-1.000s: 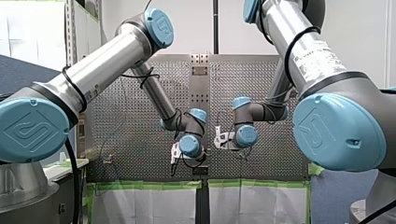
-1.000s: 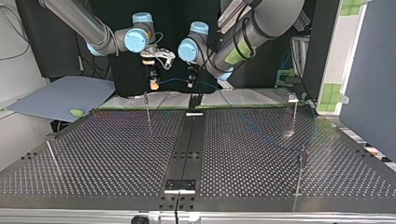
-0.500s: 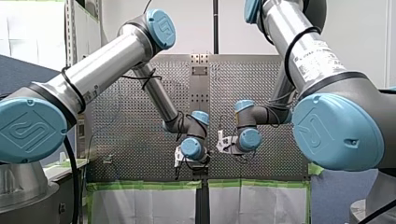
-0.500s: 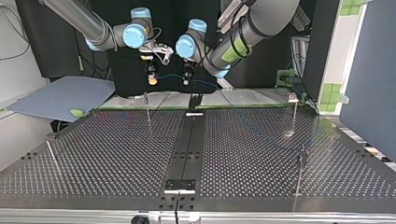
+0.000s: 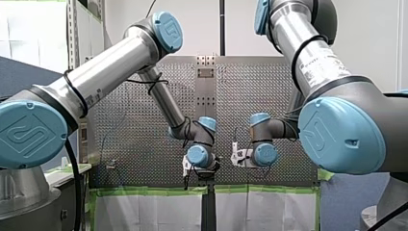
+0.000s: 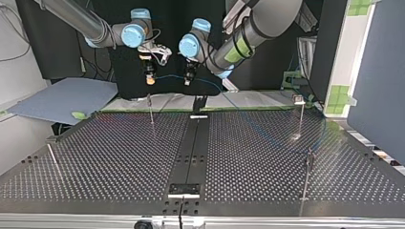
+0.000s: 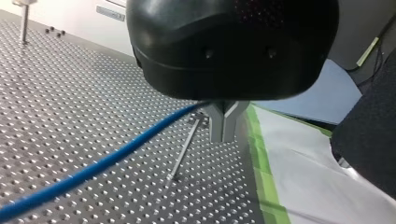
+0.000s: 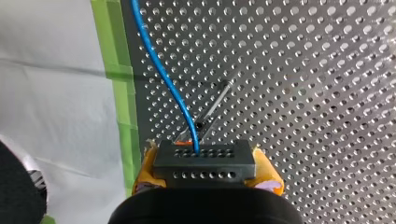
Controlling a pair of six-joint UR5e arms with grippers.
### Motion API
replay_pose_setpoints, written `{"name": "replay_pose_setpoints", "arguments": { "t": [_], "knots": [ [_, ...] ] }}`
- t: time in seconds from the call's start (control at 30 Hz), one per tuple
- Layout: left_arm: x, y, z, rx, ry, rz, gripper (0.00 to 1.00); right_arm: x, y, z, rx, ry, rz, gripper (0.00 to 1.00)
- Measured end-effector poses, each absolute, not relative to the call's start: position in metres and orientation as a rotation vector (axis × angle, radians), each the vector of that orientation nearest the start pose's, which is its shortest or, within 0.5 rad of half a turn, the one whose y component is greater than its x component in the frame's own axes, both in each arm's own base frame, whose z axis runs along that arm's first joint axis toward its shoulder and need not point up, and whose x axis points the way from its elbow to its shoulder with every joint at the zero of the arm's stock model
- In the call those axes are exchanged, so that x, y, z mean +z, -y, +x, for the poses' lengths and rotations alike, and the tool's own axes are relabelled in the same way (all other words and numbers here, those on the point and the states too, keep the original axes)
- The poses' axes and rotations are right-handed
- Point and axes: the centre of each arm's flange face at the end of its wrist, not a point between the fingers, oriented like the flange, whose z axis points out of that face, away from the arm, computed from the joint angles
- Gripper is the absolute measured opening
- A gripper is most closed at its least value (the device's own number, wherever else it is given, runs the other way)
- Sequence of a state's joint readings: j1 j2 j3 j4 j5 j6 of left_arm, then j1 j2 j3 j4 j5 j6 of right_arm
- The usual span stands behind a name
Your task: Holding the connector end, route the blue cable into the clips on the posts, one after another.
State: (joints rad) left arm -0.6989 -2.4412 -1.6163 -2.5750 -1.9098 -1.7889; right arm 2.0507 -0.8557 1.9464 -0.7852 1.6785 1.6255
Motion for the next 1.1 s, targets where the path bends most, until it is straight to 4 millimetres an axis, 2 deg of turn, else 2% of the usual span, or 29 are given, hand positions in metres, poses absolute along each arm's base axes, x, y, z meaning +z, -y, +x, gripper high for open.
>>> {"name": "replay_pose_setpoints", "arguments": {
  "t": [0.13, 0.33, 0.47, 0.57, 0.7, 0.83, 1.1],
  "knots": [
    [-0.011, 0.482, 0.408, -0.301, -1.902, 0.242, 0.00, 0.011, 0.416, 0.349, 1.315, 1.208, 1.689, 0.00],
    [-0.029, 0.505, 0.398, -0.307, -1.900, 0.249, 0.00, 0.013, 0.430, 0.345, 1.382, 1.201, 1.643, 0.00],
    [-0.040, 0.520, 0.396, -0.322, -1.874, 0.218, 0.00, 0.004, 0.437, 0.337, 1.387, 1.197, 1.629, 0.00],
    [-0.041, 0.530, 0.399, -0.330, -1.846, 0.195, 0.02, -0.007, 0.442, 0.328, 1.373, 1.206, 1.633, 0.00],
    [-0.033, 0.544, 0.405, -0.348, -1.800, 0.162, 0.02, -0.022, 0.446, 0.314, 1.344, 1.224, 1.659, 0.00],
    [-0.026, 0.557, 0.411, -0.375, -1.754, 0.128, 0.02, -0.026, 0.453, 0.301, 1.325, 1.228, 1.681, 0.00],
    [-0.051, 0.578, 0.408, -0.382, -1.759, 0.132, 0.02, -0.027, 0.463, 0.287, 1.320, 1.228, 1.678, 0.00]
  ]
}}
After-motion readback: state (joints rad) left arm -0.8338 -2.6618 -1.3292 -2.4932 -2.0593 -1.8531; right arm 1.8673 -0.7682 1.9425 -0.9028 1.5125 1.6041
